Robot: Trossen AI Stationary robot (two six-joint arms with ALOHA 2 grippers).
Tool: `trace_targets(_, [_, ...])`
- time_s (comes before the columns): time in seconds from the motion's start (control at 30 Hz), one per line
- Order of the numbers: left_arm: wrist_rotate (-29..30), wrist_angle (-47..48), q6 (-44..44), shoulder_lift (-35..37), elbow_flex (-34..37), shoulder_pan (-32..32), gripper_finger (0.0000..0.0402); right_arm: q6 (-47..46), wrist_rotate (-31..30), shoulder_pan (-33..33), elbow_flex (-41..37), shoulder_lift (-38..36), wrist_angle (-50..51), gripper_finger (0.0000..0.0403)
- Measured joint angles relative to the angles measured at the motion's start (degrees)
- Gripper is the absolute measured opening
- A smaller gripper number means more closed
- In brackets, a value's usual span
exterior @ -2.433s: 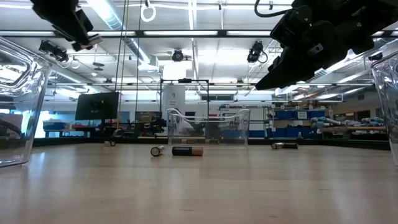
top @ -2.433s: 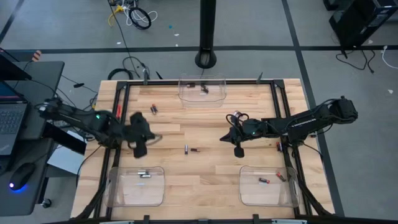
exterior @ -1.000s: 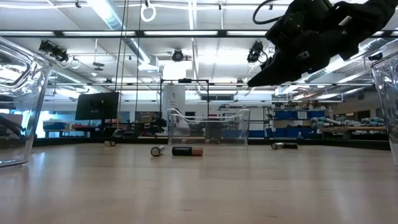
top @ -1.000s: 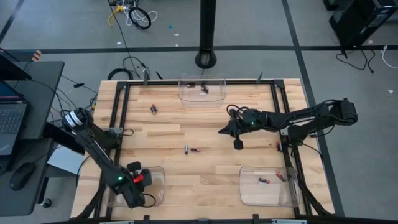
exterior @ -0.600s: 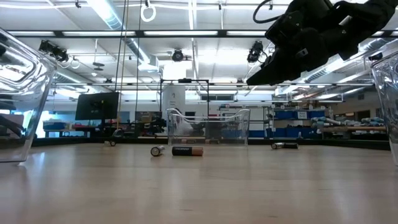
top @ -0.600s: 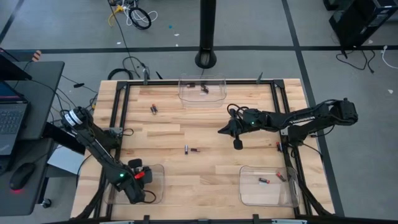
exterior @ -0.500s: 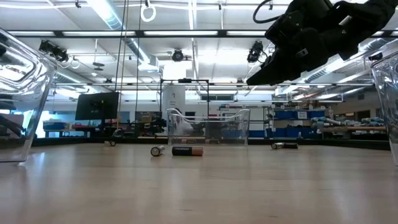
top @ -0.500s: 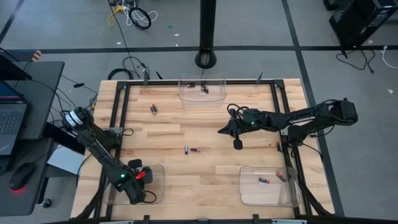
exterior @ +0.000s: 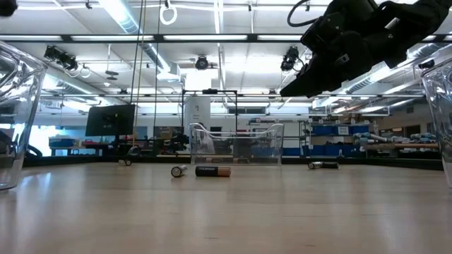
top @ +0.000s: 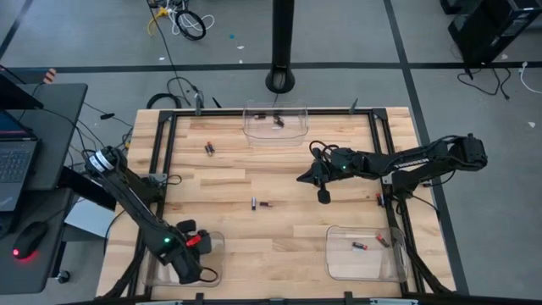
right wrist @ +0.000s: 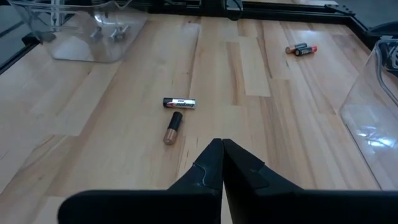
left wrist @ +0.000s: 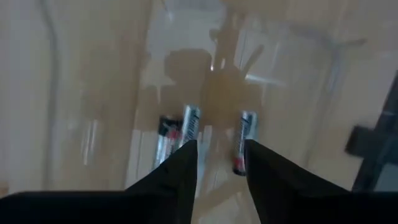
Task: Sort batteries
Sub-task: Put the brown battery into the top middle transparent bin
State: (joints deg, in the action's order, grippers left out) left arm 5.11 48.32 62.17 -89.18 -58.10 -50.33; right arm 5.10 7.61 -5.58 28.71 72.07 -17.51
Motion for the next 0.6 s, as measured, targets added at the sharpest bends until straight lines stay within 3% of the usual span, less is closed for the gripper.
trace_targets(0.1, [5.0,1.3,0.0,2.1,-1.3,0.1,0.0114,0.0,0.0,0.1,0.0,0.0,0.0,0.0024])
trace_targets(0.3, [21.7,0.7,-1.9,14.1,1.8,0.1,0.0011,-1.0,-2.6,1.9,0.0,0.0,0.0,0.0011])
trace_targets(0.43, [30.1,-5.6,-7.7,24.4,8.2,1.1,0.0008,-3.0,-5.6,4.2,1.5,0.0,0.3,0.0008])
trace_targets(0.6, [31.6,-20.0,-20.6,36.2,19.3,5.8,0.0004,-6.4,-8.4,7.3,4.0,0.2,2.4,0.0018])
